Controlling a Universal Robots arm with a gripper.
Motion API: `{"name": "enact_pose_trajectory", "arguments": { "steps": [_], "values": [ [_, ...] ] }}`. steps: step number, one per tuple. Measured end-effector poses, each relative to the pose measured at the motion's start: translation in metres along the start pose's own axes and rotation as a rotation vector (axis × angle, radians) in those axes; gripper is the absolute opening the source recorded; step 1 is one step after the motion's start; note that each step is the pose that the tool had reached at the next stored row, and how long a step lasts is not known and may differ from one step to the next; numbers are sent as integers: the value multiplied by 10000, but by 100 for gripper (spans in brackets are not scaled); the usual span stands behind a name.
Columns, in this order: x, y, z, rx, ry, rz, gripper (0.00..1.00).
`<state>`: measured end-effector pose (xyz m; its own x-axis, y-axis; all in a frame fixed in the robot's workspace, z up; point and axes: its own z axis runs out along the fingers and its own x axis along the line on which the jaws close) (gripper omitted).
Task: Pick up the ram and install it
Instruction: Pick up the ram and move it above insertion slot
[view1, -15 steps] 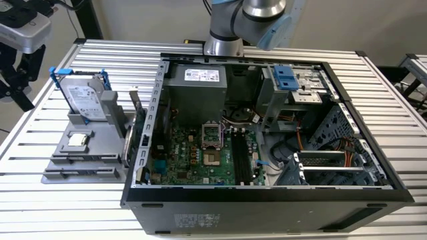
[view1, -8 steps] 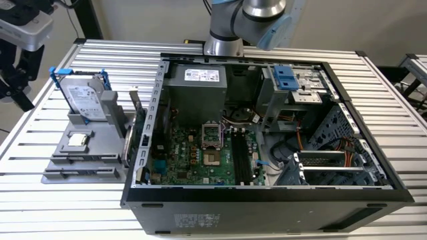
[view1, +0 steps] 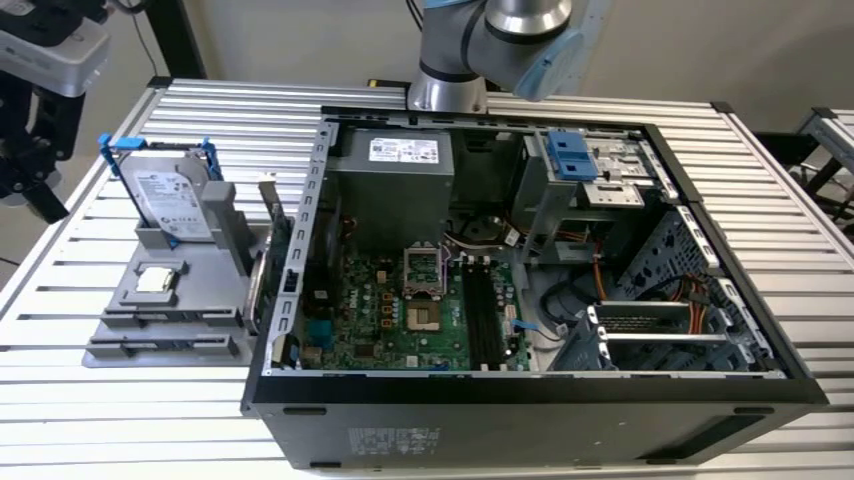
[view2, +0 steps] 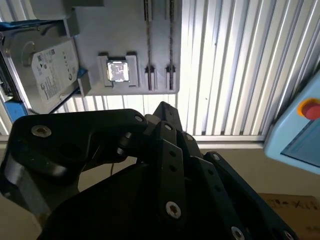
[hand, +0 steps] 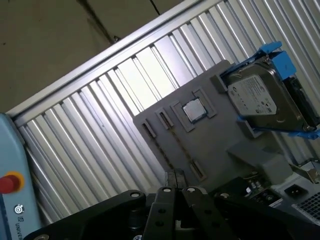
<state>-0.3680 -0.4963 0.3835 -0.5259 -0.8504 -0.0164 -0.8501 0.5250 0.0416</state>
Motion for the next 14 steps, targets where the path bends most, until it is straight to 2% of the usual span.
{"name": "enact_pose_trajectory", "arguments": {
  "steps": [14],
  "values": [
    [0,0,0,-18,45,-1086,0]
  ]
}}
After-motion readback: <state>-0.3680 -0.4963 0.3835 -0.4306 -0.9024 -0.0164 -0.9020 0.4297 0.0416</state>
